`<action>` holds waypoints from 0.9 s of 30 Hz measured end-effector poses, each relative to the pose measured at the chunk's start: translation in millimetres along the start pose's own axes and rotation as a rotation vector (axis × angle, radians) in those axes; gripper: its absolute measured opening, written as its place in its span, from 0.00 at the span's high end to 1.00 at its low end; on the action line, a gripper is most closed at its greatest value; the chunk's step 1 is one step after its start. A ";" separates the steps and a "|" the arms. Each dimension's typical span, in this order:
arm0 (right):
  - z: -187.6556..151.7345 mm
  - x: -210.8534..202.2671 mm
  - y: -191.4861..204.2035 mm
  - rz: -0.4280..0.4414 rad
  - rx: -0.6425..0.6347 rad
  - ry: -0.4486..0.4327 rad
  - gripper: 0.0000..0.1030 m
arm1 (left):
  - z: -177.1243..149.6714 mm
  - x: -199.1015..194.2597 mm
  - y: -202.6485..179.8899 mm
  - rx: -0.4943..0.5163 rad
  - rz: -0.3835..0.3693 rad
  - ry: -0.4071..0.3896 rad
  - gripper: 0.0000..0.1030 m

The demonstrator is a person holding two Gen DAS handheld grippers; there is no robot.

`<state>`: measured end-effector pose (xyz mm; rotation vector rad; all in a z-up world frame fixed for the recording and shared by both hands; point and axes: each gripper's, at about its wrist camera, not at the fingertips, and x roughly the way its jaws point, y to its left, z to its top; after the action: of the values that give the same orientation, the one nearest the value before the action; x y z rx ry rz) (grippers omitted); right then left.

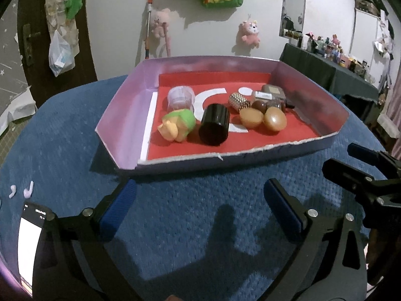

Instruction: Organize rigid objects

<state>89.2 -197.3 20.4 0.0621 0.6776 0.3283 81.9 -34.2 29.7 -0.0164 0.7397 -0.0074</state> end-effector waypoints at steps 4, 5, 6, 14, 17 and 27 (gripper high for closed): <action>-5.7 0.4 -3.5 -0.004 0.008 0.017 0.00 | -3.5 -1.6 -1.2 -0.002 -0.017 0.022 0.00; -7.3 0.3 -4.3 -0.005 0.009 0.021 0.00 | -4.5 -1.9 -1.9 0.000 -0.016 0.024 0.00; -8.2 0.5 -3.8 -0.008 0.008 0.023 0.00 | -5.6 -1.7 -2.2 0.002 -0.015 0.027 0.00; -18.5 3.0 -1.2 -0.022 -0.011 0.054 0.00 | -17.2 1.0 -2.2 -0.003 -0.011 0.057 0.00; -19.7 3.7 -2.3 -0.034 -0.012 0.060 0.00 | -19.6 2.2 -0.9 -0.003 -0.006 0.064 0.00; -22.9 13.2 -5.0 -0.063 -0.014 0.092 0.00 | -20.3 11.4 1.0 -0.014 -0.031 0.113 0.00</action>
<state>85.9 -199.0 -6.2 0.0122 0.7663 0.2769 76.7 -33.5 6.9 -0.0410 0.8528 -0.0333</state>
